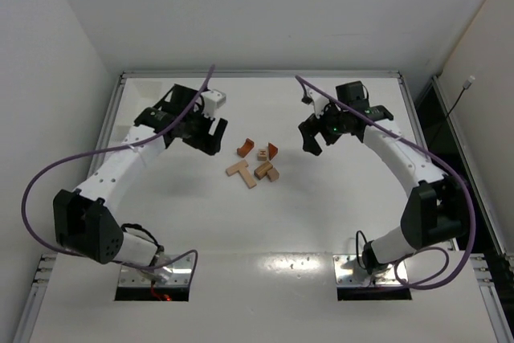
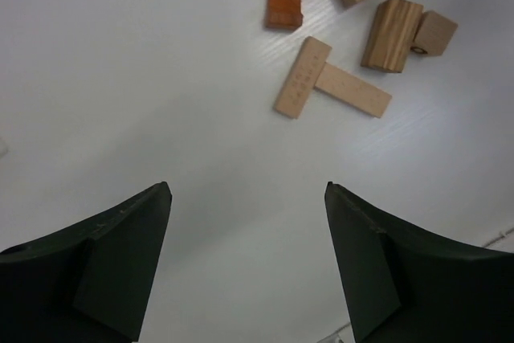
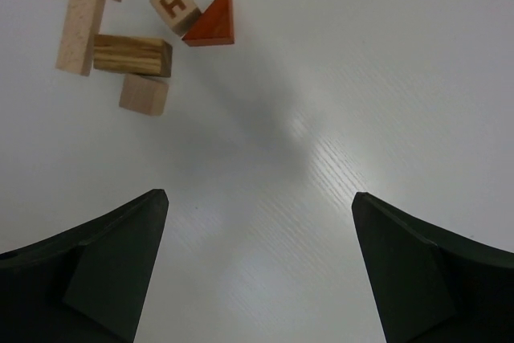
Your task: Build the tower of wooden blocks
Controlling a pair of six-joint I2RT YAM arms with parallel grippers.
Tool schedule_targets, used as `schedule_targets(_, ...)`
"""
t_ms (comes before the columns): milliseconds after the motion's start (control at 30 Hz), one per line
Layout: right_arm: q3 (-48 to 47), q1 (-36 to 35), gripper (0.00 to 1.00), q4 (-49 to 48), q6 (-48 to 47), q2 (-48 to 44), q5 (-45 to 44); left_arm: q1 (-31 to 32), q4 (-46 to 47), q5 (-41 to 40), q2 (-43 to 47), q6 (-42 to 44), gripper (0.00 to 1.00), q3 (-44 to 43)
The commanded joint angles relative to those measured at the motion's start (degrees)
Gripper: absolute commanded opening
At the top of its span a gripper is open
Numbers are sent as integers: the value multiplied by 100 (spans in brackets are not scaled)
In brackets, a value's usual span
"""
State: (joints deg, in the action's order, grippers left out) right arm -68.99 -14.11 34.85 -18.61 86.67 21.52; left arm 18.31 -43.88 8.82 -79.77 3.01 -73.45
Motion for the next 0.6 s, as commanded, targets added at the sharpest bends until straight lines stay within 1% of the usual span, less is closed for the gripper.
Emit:
schedule_targets(0, 52, 74, 96, -725, 960, 77, -543, 252, 406, -266, -282, -274, 73, -142)
schedule_targets(33, 52, 75, 95, -804, 1165, 130, -630, 252, 476, -267, -468, -274, 69, -256)
schedule_targets(67, 52, 75, 93, -874, 1358, 191, -823, 252, 477, -188, -661, -352, 58, -571)
schedule_targets(100, -113, -12, 91, -936, 1699, 331, -981, 252, 477, -188, -872, -405, 53, -748)
schedule_targets(133, -193, -91, 88, -997, 1833, 420, -983, 252, 477, -101, -1283, -537, 50, -932)
schedule_targets(167, -298, -92, 87, -998, 2000, 516, -983, 252, 424, 74, -1487, -538, 39, -1256)
schedule_targets(200, -499, -92, 85, -998, 2315, 717, -983, 252, 424, 76, -1672, -721, 33, -1399)
schedule_targets(233, -571, -162, 81, -998, 2457, 824, -983, 252, 424, 128, -1856, -783, 29, -1531)
schedule_targets(267, -659, -162, 77, -998, 2598, 938, -931, 252, 424, 303, -2250, -784, 27, -1802)
schedule_targets(333, -896, -224, 69, -998, 3045, 1202, -930, 252, 372, 444, -2604, -837, 20, -2041)
schedule_targets(367, -949, -285, 60, -998, 3196, 1429, -930, 252, 371, 602, -2779, -837, 15, -2268)
schedule_targets(433, -1020, -356, 48, -1059, 3459, 1606, -930, 252, 319, 787, -3228, -889, 11, -2436)
schedule_targets(467, -1089, -417, 35, -1059, 3704, 1790, -826, 252, 318, 997, -3369, -889, 6, -2611)
schedule_targets(533, -1239, -478, 20, -1121, 3960, 2001, -772, 252, 266, 1270, -3763, -889, 1, -2753)
schedule_targets(567, -1327, -479, 7, -1121, 3962, 2090, -772, 252, 205, 1350, -3879, -837, 0, -2823)
